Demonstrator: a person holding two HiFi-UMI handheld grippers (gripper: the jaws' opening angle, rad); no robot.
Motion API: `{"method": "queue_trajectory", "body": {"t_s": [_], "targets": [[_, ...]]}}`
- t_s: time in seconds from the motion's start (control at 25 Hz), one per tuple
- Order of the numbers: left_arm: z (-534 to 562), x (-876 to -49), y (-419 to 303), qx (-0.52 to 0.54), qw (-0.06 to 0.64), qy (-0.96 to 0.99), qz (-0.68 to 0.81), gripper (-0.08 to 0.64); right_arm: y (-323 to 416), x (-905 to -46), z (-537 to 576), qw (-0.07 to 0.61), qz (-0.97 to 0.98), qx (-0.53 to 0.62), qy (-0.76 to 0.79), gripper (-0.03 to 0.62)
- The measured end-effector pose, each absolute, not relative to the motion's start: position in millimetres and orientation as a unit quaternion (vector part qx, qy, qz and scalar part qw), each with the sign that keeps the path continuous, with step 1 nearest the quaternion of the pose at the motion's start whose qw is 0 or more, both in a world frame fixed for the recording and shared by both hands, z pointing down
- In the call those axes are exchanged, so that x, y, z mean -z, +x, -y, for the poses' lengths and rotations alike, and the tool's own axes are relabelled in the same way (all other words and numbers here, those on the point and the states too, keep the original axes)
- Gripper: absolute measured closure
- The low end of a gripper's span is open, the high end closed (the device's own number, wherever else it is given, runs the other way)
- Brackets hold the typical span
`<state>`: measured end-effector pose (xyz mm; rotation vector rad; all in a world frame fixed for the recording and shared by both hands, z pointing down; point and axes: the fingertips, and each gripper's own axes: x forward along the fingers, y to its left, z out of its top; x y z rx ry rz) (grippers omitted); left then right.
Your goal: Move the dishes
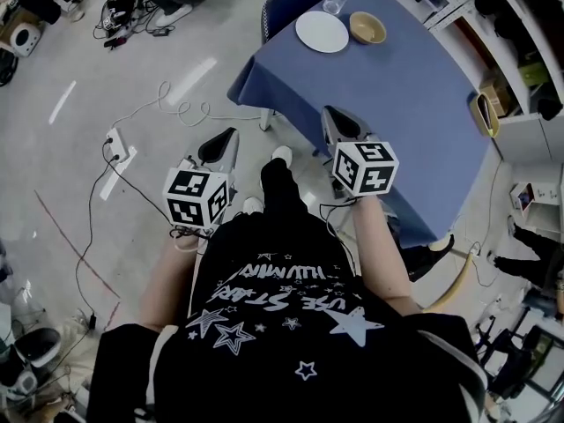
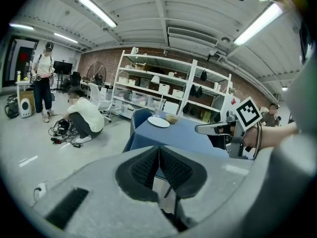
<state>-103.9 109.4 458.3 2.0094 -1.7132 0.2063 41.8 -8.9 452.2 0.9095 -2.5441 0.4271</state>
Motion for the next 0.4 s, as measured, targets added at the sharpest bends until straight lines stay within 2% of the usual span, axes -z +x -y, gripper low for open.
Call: {"method": "queue_trajectory", "body": {"t_s": [0.4], "targets": [[-105.7, -456.1, -95.8, -0.077, 0.241, 0.737, 0.627, 0.538, 50.5, -455.5, 4.8, 0.202, 0.913, -0.152, 0.320, 0.591]]}}
